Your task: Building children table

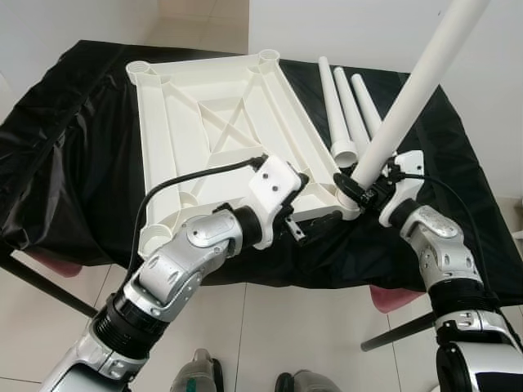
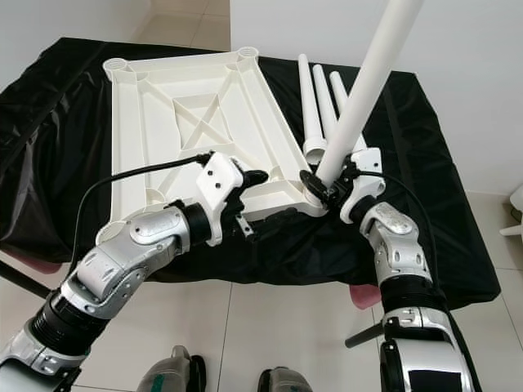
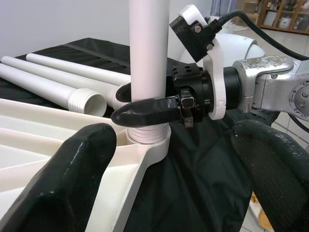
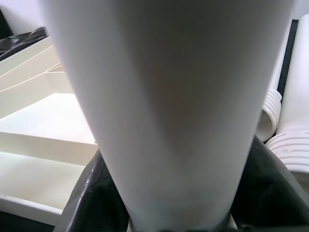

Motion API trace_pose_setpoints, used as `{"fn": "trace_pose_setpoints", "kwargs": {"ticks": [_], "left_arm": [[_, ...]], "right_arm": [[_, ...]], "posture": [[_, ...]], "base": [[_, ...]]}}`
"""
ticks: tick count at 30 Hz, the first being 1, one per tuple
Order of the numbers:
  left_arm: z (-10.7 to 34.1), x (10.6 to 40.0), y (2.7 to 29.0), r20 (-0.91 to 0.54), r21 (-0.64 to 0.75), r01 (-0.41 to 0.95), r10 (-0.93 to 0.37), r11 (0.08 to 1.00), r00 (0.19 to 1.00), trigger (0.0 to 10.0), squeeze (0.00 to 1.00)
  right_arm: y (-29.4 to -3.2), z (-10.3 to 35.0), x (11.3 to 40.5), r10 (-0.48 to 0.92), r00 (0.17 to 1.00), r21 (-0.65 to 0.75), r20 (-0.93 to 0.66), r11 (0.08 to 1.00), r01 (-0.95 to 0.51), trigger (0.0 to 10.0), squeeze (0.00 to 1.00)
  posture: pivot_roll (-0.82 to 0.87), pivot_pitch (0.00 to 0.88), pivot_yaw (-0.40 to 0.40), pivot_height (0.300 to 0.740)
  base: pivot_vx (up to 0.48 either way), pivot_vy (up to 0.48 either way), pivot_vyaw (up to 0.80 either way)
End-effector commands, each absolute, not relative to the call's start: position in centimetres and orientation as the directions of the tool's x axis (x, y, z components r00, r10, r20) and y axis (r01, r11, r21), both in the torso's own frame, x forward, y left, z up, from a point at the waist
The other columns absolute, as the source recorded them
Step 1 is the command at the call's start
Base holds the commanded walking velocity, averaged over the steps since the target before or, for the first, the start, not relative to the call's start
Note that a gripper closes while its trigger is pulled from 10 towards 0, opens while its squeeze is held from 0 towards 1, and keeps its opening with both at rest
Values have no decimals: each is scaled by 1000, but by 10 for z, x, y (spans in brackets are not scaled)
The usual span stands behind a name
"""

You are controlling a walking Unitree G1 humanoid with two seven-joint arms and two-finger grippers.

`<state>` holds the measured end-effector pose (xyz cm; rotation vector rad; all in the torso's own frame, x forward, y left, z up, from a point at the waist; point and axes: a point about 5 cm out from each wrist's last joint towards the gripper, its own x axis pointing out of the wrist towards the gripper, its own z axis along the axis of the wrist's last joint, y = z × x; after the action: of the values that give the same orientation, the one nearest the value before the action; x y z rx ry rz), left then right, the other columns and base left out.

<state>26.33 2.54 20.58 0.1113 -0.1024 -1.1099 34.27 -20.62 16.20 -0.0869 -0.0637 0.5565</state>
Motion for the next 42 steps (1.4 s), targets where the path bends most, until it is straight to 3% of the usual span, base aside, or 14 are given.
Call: {"fn": "trace_pose_setpoints", "kwargs": {"ticks": [1, 2, 14, 16, 25, 37, 42], "left_arm": [[205, 262, 24, 9, 146, 897, -908, 417, 420, 10000, 0], [204, 262, 24, 8, 146, 899, -909, 412, 416, 10000, 0], [199, 261, 23, -10, 144, 906, -915, 398, 404, 10000, 0], [199, 260, 23, -12, 142, 908, -916, 395, 401, 10000, 0], [199, 260, 23, -12, 142, 908, -916, 395, 401, 10000, 0], [201, 260, 23, -4, 141, 905, -914, 402, 407, 10000, 0], [202, 260, 23, 1, 139, 904, -913, 404, 408, 10000, 0]], "right_arm": [[-202, 158, 340, 550, 834, -82, 41, 834, -546, 0, 0], [-201, 158, 341, 527, 849, -80, 44, 849, -523, 10000, 0], [-182, 161, 340, 414, 902, -24, 121, 910, -414, 10000, 0], [-187, 157, 343, 274, 956, 24, 109, 960, -278, 10000, 0], [-200, 152, 344, 57, 996, 84, 67, 994, -63, 10000, 0], [-191, 137, 332, -301, 954, 87, 5, 950, 299, 10000, 0], [-174, 137, 332, -284, 959, 111, -7, 953, 283, 10000, 0]], "posture": [[7, 75, -6, 740], [7, 75, -6, 740], [1, 72, -7, 740], [4, 72, -9, 740], [4, 76, -9, 740], [7, 84, -13, 740], [6, 84, -12, 740]], "base": [[0, 0, 0], [0, 0, 0], [0, 0, 0], [0, 0, 0], [0, 0, 0], [0, 0, 0], [0, 0, 0]]}}
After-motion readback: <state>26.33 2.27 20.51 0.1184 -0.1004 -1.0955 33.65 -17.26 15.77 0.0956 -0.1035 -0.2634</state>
